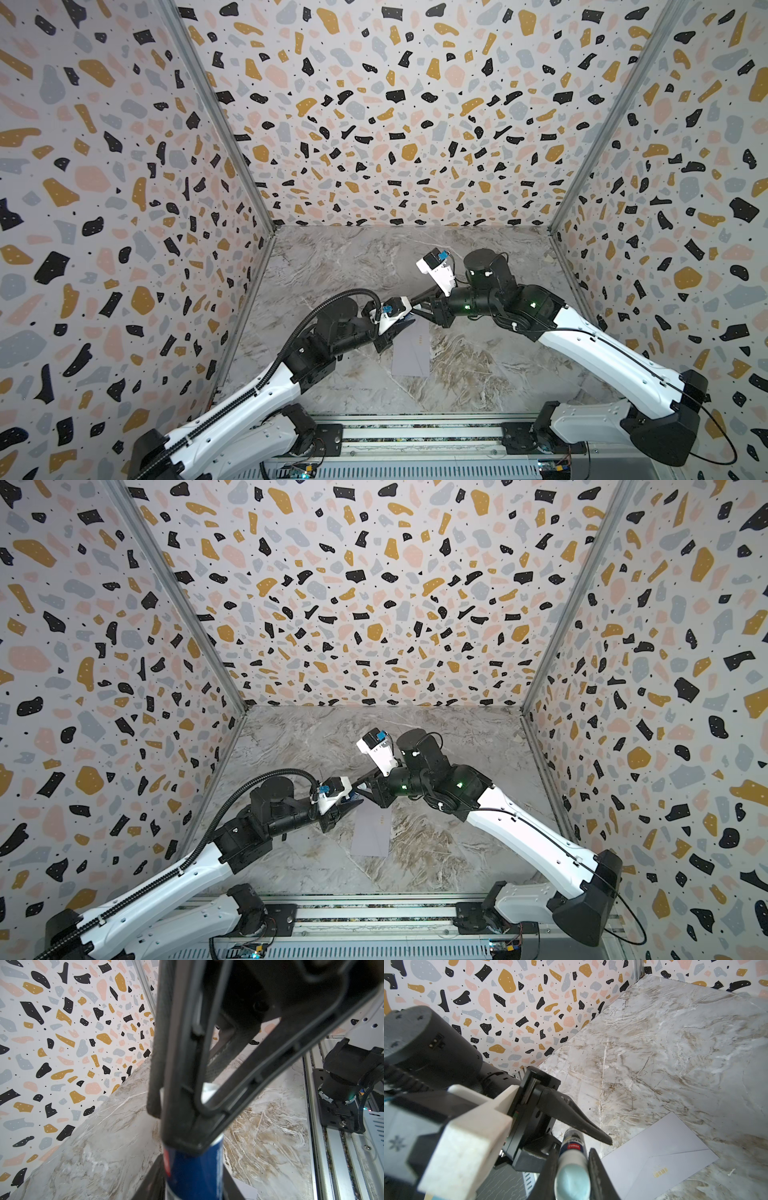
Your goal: Place the letter into the envelope and seal it
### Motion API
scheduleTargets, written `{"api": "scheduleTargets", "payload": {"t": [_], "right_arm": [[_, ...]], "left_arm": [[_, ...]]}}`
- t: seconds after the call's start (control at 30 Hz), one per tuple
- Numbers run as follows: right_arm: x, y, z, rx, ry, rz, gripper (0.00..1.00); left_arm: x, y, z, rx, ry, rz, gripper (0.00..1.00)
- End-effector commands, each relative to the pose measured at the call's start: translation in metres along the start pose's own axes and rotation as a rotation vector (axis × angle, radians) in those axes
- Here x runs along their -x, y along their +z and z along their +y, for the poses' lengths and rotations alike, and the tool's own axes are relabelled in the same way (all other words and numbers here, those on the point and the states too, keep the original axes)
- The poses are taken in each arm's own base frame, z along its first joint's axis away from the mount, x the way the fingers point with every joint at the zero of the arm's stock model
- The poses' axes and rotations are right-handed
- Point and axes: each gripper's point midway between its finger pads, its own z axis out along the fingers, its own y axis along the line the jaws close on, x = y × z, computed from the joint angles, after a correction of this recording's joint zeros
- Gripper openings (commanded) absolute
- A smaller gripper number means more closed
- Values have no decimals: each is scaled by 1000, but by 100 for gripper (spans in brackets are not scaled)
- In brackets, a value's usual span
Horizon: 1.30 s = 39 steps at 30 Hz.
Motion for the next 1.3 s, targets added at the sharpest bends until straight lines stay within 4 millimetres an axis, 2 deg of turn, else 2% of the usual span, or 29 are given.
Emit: {"api": "scheduleTargets", "payload": {"t": [0.0,0.17,0.3,0.37,0.47,0.63,0.73,0.8,0.9,0.97,1.13,1.27], "right_arm": [[6,-5,7,25,-5,-27,11],[5,-3,5,25,-5,-23,12],[8,-4,5,24,-5,-32,17],[13,-8,6,31,-9,-50,34],[26,-24,2,4,-24,-103,51],[55,-68,-14,-150,-103,-249,70],[66,-94,-43,-315,-133,-316,79],[68,-107,-70,-429,-129,-328,82],[62,-121,-122,-575,-80,-305,83],[51,-127,-159,-653,-28,-270,84],[14,-133,-231,-787,94,-174,86],[-15,-138,-272,-866,186,-111,88]], "left_arm": [[16,1,0,-8,16,-60,29],[16,0,-1,-9,18,-63,18],[16,0,-1,-10,19,-66,8],[14,0,-1,-9,22,-66,5],[13,0,-2,-10,26,-63,2],[11,-2,-4,-16,25,-56,1],[11,-3,-9,-46,5,-61,1],[14,-3,-14,-76,-10,-69,1],[13,-4,-21,-118,-39,-71,1],[12,-4,-27,-152,-53,-69,0],[7,-5,-49,-285,-69,-58,0],[-2,-2,-58,-346,-79,-21,0]]}}
